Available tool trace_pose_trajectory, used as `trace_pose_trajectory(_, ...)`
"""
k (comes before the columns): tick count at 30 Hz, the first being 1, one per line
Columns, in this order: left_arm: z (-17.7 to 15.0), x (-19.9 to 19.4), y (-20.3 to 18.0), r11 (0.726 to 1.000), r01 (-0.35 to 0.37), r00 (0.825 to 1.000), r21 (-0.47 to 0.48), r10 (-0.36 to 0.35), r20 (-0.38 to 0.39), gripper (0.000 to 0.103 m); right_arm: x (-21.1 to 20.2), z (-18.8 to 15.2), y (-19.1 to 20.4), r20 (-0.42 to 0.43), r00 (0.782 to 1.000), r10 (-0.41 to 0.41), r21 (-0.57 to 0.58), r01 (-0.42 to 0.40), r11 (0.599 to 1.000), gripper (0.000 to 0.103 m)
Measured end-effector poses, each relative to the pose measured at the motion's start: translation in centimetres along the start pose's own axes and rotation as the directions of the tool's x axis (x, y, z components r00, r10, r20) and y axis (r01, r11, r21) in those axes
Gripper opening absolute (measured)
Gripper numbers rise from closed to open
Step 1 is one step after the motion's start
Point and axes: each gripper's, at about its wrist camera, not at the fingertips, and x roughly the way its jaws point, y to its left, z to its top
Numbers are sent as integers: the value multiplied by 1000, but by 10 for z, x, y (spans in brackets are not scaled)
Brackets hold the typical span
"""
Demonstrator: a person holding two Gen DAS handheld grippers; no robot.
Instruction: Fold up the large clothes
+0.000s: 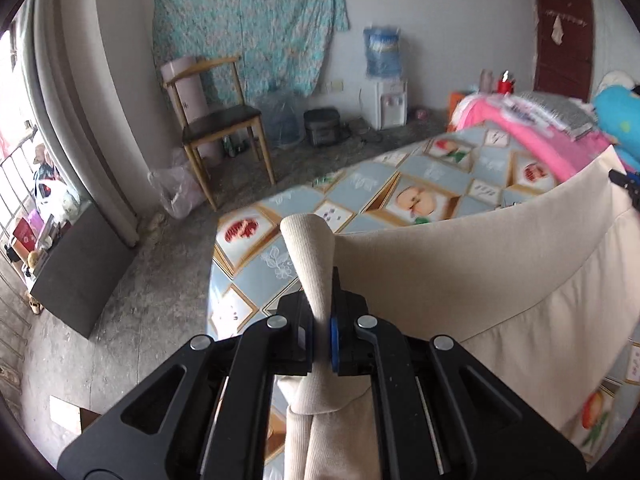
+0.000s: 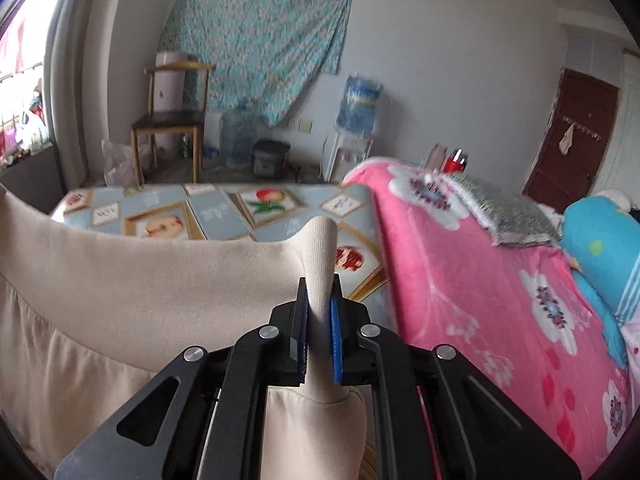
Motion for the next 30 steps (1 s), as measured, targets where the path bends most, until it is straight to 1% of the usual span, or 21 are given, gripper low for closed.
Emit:
trace_pose_trajectory(2, -8, 48, -8, 1000, -17, 996, 20, 19, -84, 5, 47, -9, 9, -97, 995, 6, -12, -7, 1000, 8)
trace_pose_trajectory(4, -22, 84, -16, 998, -46, 987, 52, 53, -148, 5, 86, -28, 16, -192, 981, 17, -18, -21, 1000, 7)
trace_pose_trajectory(5, -27, 96, -16, 997, -50, 984, 58, 59, -168, 5, 95, -34, 17, -213, 977, 24, -14, -28, 1000, 7)
trace_pose_trajectory(7, -35, 104, -15, 998, -40, 983, 41, 46, -176, 5, 99, -39, 14, -215, 976, 45, 6, -45, 999, 7)
trace_pose_trajectory(9, -30, 97, -11, 999, -42, 988, 30, 46, -145, 5, 91, -32, 11, -183, 982, 56, 14, -55, 998, 7)
trace_pose_trajectory(12, -14, 81, -5, 999, -42, 996, 19, 43, -84, 5, 81, -18, 10, -134, 989, 57, 13, -56, 998, 7)
trace_pose_trajectory(14, -8, 82, -2, 999, -45, 996, 11, 46, -80, 5, 85, -13, 12, -127, 991, 41, 3, -41, 999, 7)
trace_pose_trajectory(15, -9, 87, -6, 999, -52, 994, 14, 53, -99, 5, 90, -14, 15, -138, 990, 36, 0, -37, 999, 7)
trace_pose_trajectory(16, -13, 97, -7, 998, -54, 989, 22, 56, -138, 6, 103, -15, 19, -173, 984, 36, -8, -38, 999, 7)
trace_pose_trajectory(17, -19, 109, -7, 998, -50, 981, 25, 54, -188, 9, 114, -18, 23, -221, 974, 47, -20, -53, 998, 7)
trace_pose_trajectory(18, -24, 117, -7, 999, -46, 971, 21, 50, -235, 16, 125, -23, 26, -270, 961, 54, -32, -65, 997, 8)
trace_pose_trajectory(19, -28, 121, -4, 999, -45, 963, 8, 46, -265, 21, 128, -26, 26, -282, 958, 53, -32, -65, 997, 12)
trace_pose_trajectory(20, -30, 115, 1, 998, -55, 967, -10, 51, -249, 27, 125, -26, 22, -279, 958, 63, -19, -71, 997, 17)
trace_pose_trajectory(21, -29, 106, 7, 997, -65, 973, -32, 56, -222, 31, 115, -24, 15, -265, 962, 73, 10, -73, 997, 21)
trace_pose_trajectory(23, -27, 82, 23, 993, -85, 983, -83, 70, -169, 37, 95, -17, -3, -220, 972, 86, 70, -73, 995, 33)
trace_pose_trajectory(24, -26, 68, 32, 990, -88, 987, -114, 72, -145, 37, 78, -13, -15, -188, 976, 106, 110, -86, 990, 35)
trace_pose_trajectory(25, -26, 53, 40, 987, -78, 992, -142, 62, -114, 37, 67, -11, -23, -169, 978, 124, 135, -102, 986, 35)
trace_pose_trajectory(26, -26, 39, 45, 985, -55, 995, -161, 41, -86, 37, 50, -11, -34, -144, 976, 164, 172, -138, 975, 35)
trace_pose_trajectory(27, -28, 26, 47, 985, -21, 998, -169, 10, -67, 37, 34, -12, -40, -126, 970, 208, 200, -180, 963, 35)
trace_pose_trajectory(29, -34, 5, 43, 983, 68, 996, -169, -76, -40, 37, 9, -20, -42, -115, 946, 303, 218, -273, 937, 35)
trace_pose_trajectory(30, -40, -2, 38, 979, 118, 991, -167, -126, -37, 37, -3, -29, -36, -125, 926, 357, 209, -327, 922, 35)
